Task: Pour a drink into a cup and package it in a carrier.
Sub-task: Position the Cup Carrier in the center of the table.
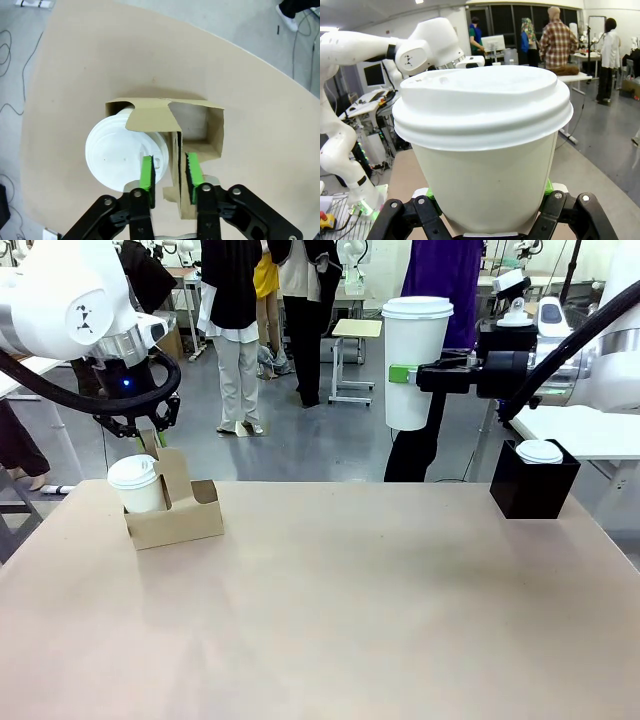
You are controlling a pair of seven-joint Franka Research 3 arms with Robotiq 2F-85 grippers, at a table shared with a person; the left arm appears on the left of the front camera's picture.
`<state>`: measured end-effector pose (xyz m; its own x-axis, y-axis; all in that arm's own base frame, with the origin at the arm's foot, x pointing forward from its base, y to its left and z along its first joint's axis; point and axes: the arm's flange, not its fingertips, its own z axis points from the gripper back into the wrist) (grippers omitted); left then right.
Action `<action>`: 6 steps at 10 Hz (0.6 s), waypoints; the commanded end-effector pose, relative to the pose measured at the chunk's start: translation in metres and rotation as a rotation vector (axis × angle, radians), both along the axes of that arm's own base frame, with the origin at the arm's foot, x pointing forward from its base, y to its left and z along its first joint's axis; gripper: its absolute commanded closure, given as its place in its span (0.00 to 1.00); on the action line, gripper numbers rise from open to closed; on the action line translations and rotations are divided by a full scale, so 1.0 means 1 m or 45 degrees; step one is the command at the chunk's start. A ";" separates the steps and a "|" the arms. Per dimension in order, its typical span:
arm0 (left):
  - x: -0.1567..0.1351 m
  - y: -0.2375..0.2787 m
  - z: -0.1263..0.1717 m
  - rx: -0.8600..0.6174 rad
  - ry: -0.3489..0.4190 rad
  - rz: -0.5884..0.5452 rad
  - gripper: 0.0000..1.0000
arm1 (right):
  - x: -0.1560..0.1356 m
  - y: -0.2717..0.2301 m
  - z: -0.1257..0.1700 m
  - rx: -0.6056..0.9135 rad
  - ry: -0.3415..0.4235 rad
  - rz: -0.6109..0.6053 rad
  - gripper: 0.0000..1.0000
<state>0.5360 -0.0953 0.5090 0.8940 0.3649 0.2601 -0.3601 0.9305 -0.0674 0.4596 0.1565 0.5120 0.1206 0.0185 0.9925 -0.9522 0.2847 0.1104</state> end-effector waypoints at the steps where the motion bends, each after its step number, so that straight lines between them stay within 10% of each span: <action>1: 0.003 -0.003 -0.003 0.032 -0.012 0.031 1.00 | 0.000 0.002 0.002 -0.003 -0.009 -0.006 0.20; 6: 0.001 -0.001 -0.004 0.004 0.006 -0.004 1.00 | 0.000 0.002 0.002 -0.003 -0.009 -0.006 0.20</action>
